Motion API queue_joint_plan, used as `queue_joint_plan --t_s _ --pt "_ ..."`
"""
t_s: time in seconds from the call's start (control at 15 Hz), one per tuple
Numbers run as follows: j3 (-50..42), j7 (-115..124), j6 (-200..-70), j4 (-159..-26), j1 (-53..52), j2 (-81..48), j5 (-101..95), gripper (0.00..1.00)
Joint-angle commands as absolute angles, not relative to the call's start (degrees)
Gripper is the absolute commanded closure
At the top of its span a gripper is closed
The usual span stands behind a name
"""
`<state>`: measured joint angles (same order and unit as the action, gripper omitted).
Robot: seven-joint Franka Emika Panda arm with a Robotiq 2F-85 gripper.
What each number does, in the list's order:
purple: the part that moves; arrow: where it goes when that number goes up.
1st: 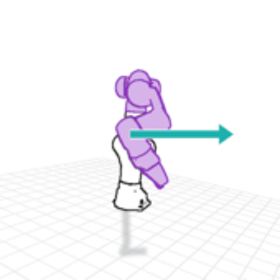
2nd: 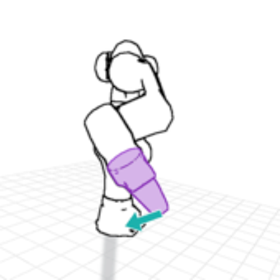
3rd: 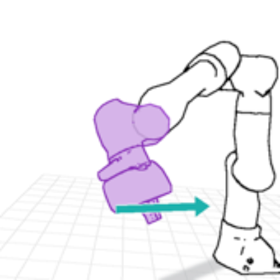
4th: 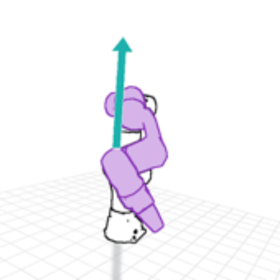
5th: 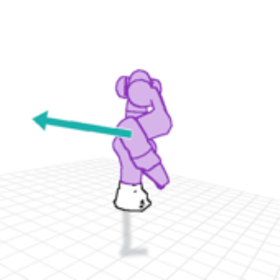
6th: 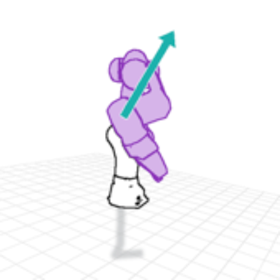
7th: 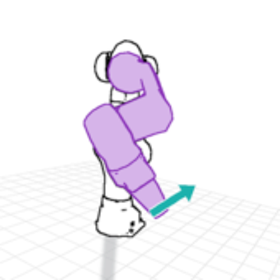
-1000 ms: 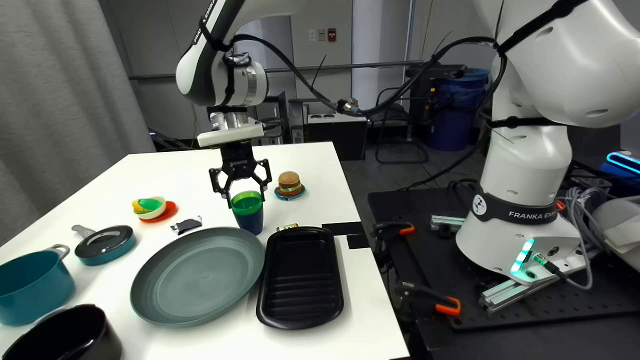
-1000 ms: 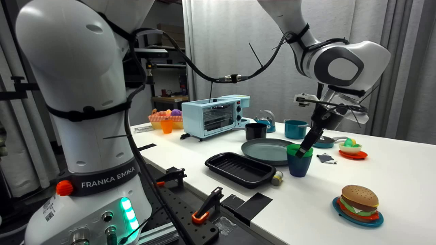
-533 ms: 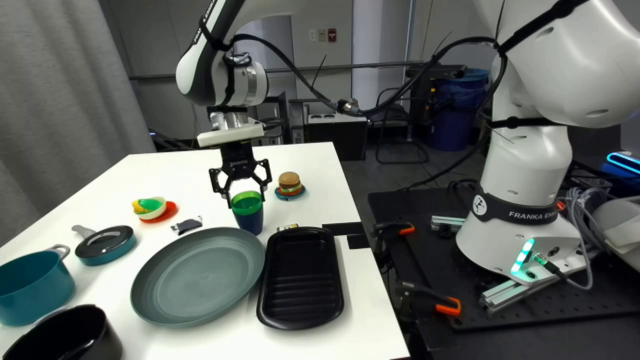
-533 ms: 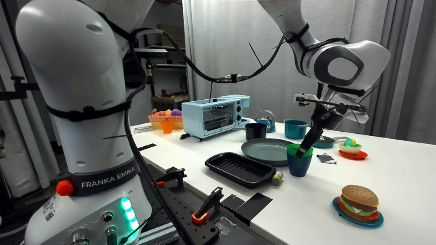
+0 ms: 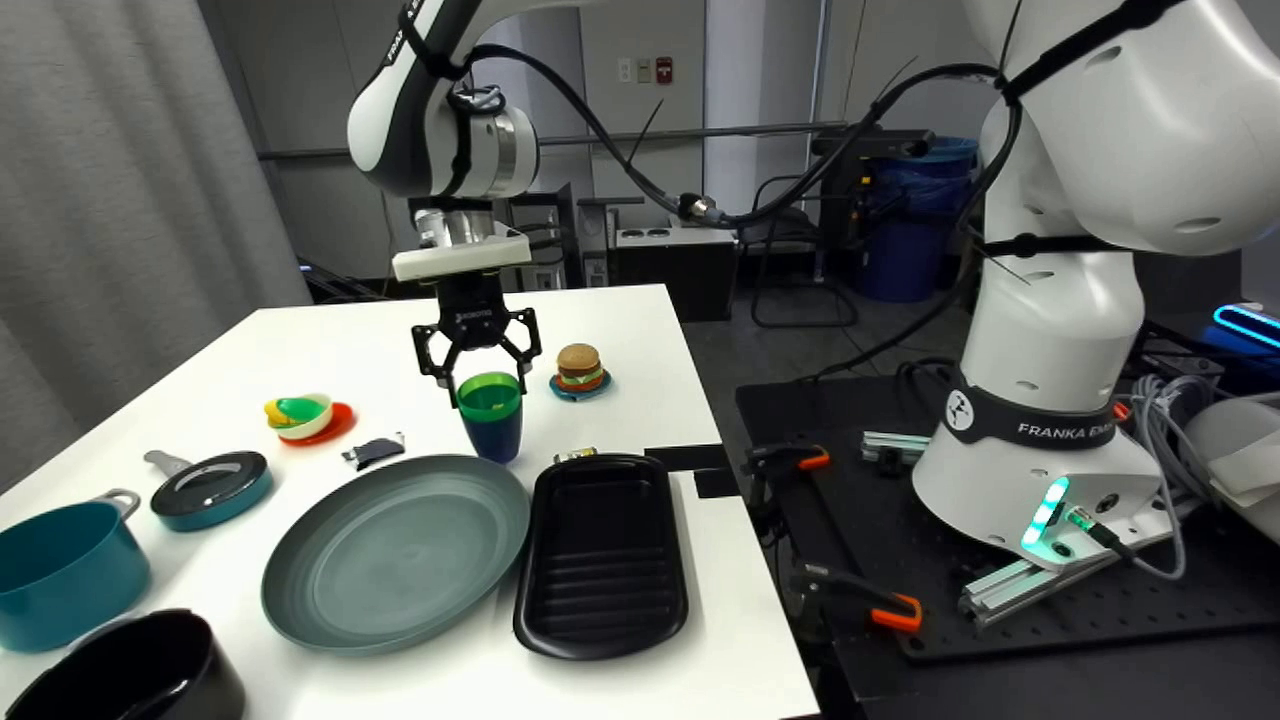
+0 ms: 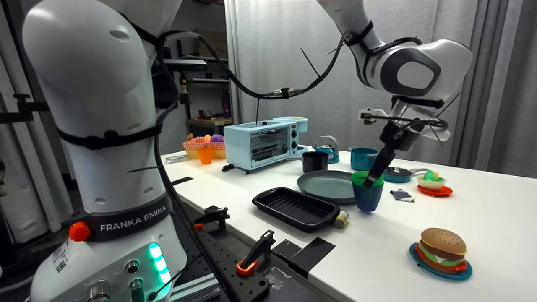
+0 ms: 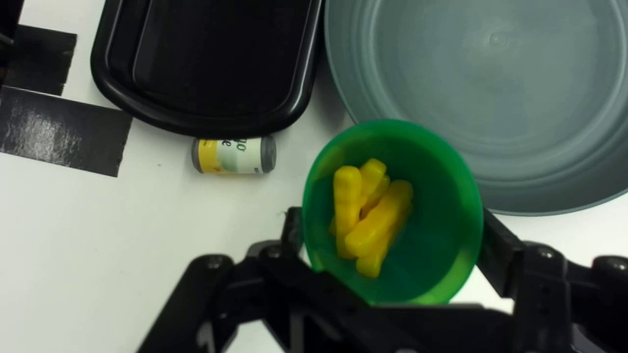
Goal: Pour the chips from the blue cup onto the gray plate
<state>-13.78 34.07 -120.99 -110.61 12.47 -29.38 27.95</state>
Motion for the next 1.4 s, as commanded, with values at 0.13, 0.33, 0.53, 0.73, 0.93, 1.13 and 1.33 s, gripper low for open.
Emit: queue_joint_plan --t_s 0.13,0.33,0.53,0.73,0.93,1.13,1.33 --pt "-13.46 32.74 -127.27 -118.54 10.32 -22.48 25.28 0.43" --pt "-13.08 32.45 -131.38 -122.29 8.74 -19.82 24.18 0.43" --pt "-12.48 33.65 -134.99 -125.01 6.91 -17.96 22.53 0.43" --pt "-11.55 34.87 -136.57 -126.19 5.49 -16.65 22.10 0.43" --pt "-10.79 35.86 -137.34 -126.37 4.55 -15.09 22.18 0.43" --pt "-10.15 36.21 -138.04 -126.47 4.16 -13.46 22.27 0.43" --pt "-9.60 36.75 -138.57 -126.19 3.84 -13.02 22.01 0.43"
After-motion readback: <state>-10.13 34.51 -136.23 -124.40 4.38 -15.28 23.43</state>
